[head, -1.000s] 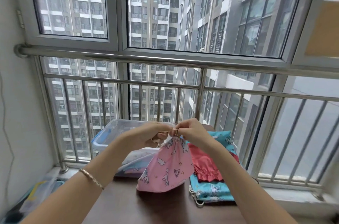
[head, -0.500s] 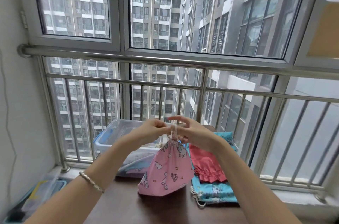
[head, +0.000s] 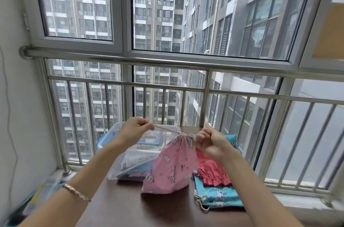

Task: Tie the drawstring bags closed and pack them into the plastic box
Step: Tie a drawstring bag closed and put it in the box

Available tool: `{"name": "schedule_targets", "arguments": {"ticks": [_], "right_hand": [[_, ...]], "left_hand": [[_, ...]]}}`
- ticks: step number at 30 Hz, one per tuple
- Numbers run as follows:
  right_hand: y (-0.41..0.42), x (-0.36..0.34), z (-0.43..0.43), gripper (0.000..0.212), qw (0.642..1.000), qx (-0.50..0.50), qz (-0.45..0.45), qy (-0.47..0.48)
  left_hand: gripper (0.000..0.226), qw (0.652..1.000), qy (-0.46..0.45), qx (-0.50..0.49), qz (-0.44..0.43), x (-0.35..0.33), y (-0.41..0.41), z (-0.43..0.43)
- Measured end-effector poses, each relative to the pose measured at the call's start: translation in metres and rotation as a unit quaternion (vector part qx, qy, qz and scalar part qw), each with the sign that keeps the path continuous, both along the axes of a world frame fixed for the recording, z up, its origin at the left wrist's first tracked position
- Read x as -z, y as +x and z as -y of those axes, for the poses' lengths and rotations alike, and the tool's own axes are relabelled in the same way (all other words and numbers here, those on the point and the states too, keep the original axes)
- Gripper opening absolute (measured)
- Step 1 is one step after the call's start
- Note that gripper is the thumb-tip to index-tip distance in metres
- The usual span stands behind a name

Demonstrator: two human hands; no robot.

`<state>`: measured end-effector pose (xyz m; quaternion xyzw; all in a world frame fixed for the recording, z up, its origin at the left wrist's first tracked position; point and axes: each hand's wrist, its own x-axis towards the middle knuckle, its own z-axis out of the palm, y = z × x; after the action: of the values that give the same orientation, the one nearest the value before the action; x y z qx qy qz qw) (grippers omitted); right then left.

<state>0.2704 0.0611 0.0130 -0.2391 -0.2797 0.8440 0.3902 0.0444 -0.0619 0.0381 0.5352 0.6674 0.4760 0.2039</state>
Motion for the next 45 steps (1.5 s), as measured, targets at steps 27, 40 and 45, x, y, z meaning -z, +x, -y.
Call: {"name": "schedule_targets", "arguments": {"ticks": [27, 40, 45], "right_hand": [[-0.033, -0.018, 0.035, 0.028, 0.866, -0.093, 0.279, 0.405], [-0.020, -0.012, 0.029, 0.029, 0.874, 0.006, 0.304, 0.378], [-0.018, -0.013, 0.035, 0.023, 0.796, 0.024, 0.358, 0.488]], "left_hand": [[0.083, 0.986, 0.072, 0.127, -0.085, 0.023, 0.071, -0.029], [0.018, 0.991, 0.020, 0.119, 0.063, 0.018, 0.055, -0.022], [0.019, 0.995, -0.002, 0.103, 0.006, 0.011, 0.050, -0.023]]}}
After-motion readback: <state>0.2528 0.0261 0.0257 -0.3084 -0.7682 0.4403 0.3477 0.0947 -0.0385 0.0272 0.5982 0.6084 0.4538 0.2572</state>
